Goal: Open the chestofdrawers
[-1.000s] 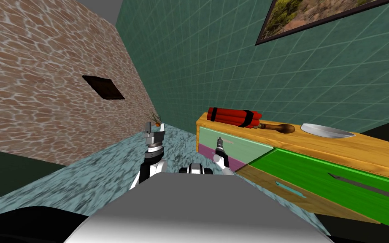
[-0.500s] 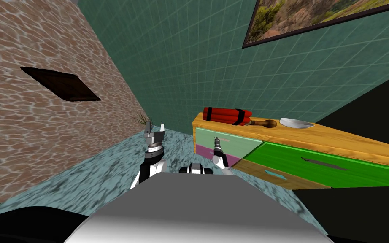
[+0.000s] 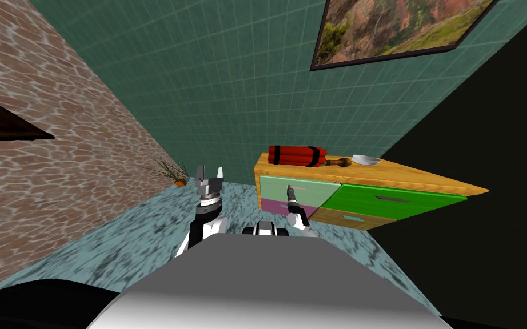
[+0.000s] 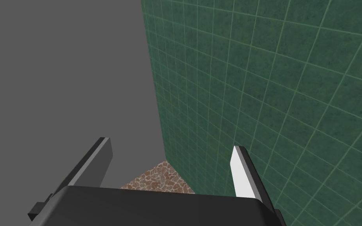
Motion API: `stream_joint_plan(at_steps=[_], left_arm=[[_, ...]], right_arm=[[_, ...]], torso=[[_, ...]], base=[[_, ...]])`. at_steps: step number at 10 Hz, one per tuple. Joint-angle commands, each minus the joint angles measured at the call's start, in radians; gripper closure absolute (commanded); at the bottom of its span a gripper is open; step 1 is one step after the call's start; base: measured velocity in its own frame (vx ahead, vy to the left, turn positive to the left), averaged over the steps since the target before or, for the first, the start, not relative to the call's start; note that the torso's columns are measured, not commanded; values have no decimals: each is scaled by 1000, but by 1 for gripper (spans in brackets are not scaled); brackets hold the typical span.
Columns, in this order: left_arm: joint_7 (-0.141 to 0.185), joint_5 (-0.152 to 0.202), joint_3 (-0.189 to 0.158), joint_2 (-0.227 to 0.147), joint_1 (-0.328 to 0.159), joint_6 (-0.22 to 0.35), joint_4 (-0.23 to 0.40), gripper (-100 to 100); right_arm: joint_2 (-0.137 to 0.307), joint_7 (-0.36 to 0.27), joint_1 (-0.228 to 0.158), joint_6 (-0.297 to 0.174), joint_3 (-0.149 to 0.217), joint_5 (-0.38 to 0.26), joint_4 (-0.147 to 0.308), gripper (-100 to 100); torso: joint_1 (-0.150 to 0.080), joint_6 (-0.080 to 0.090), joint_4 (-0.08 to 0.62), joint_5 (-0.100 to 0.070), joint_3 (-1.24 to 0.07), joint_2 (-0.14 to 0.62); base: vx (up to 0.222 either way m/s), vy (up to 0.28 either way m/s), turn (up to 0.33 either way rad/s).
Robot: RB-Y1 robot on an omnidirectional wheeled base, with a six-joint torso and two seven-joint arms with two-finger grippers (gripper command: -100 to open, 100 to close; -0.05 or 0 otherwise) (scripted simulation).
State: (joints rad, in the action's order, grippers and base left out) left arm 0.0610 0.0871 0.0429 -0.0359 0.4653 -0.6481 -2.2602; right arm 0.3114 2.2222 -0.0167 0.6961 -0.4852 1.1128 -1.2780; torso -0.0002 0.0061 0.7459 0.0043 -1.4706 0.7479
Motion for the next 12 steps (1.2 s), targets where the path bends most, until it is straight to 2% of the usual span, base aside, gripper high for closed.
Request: stream_joint_plan(at_steps=[1, 2, 3, 4, 5, 8, 9, 12], left_arm=[[0, 0, 0, 0, 0, 0, 0, 0], [0, 0, 0, 0, 0, 0, 0, 0], [0, 0, 0, 0, 0, 0, 0, 0], [0, 0, 0, 0, 0, 0, 0, 0], [0, 0, 0, 0, 0, 0, 0, 0], [0, 0, 0, 0, -1, 0, 0, 0], [0, 0, 0, 0, -1, 0, 0, 0], [0, 0, 0, 0, -1, 0, 0, 0]], right_arm=[[20, 11, -6, 15, -66, 5, -3, 100], [56, 29, -10, 17, -104, 22, -10, 100], [56, 29, -10, 17, -137, 22, -10, 100], [51, 29, -12, 14, -117, 20, -7, 100], [55, 23, -19, -11, -121, 26, -24, 100], [59, 13, -33, -49, -121, 34, -50, 100], [57, 6, -23, -41, -113, 39, -44, 100], [61, 5, -19, -47, -126, 34, -64, 100]], torso=[[-1, -2, -2, -2, -1, -2], [-1, -7, -4, -3, -2, -3], [0, -3, -5, -2, -3, -6], [1, -4, -7, -3, -5, -8], [-1, -7, -7, -4, -5, -10], [4, -9, -5, -4, -1, -2], [6, -10, -3, -2, -1, -2], [4, -8, -5, -3, -2, -5]], base=[[20, 22, -105], [37, 49, -290], [34, 75, -306], [4, 33, -59], [-112, 7, -27], [-194, -1, -30], [-106, -5, -17], [-179, -1, -23]])
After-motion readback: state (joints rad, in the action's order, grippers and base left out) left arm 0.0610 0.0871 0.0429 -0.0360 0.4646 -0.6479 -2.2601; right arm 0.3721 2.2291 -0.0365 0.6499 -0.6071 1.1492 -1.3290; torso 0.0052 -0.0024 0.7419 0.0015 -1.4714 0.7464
